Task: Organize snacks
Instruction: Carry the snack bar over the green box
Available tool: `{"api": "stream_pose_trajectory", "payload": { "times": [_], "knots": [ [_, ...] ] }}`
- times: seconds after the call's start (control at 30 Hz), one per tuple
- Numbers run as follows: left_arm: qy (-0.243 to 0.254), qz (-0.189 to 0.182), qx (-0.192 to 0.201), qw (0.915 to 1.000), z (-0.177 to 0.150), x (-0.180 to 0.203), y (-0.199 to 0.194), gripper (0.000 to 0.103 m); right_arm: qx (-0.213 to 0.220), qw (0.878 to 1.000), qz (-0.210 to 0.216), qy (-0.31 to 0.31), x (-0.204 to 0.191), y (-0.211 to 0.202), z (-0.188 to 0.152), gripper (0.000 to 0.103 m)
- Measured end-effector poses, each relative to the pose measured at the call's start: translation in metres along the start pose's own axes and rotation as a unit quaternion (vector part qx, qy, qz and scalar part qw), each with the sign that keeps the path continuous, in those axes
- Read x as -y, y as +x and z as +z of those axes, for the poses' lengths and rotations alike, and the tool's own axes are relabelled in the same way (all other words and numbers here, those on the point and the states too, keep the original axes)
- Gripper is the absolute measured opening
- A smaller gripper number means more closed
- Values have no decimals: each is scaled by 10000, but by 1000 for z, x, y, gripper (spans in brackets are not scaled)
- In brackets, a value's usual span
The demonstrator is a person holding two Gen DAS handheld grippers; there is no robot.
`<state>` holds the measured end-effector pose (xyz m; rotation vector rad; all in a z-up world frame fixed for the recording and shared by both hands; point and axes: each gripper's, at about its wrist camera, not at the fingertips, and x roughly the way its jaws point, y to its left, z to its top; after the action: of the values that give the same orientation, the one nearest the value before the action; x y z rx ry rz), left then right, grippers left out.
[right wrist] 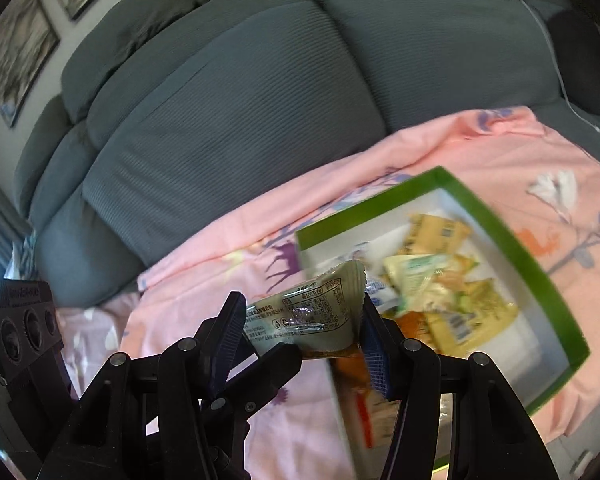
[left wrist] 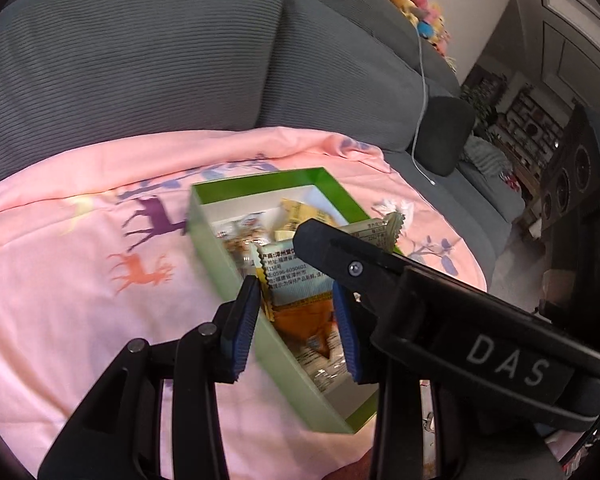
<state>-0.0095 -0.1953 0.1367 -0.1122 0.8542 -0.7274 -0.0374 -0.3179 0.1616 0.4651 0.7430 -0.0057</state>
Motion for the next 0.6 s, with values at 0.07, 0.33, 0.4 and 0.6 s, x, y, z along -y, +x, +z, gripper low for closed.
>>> {"api": "stream_pose_trajectory", "payload": {
  "times": [0.07, 0.33, 0.4, 0.6],
  "knots": [
    [51, -52, -56, 10000, 2, 7, 9, 36, 9, 10000, -32, 94, 9, 0, 2, 58],
    [206, -123, -246, 9994, 3, 32, 34, 36, -29, 9989, -193, 419, 43, -1, 7, 58],
    [213, -143, -310, 9992, 3, 36, 41, 36, -49, 9985, -242, 496, 50, -1, 7, 58],
    [257, -136, -457, 9985, 2, 46, 55, 36, -187, 9969, -336, 680, 69, 2, 7, 58]
  ]
}}
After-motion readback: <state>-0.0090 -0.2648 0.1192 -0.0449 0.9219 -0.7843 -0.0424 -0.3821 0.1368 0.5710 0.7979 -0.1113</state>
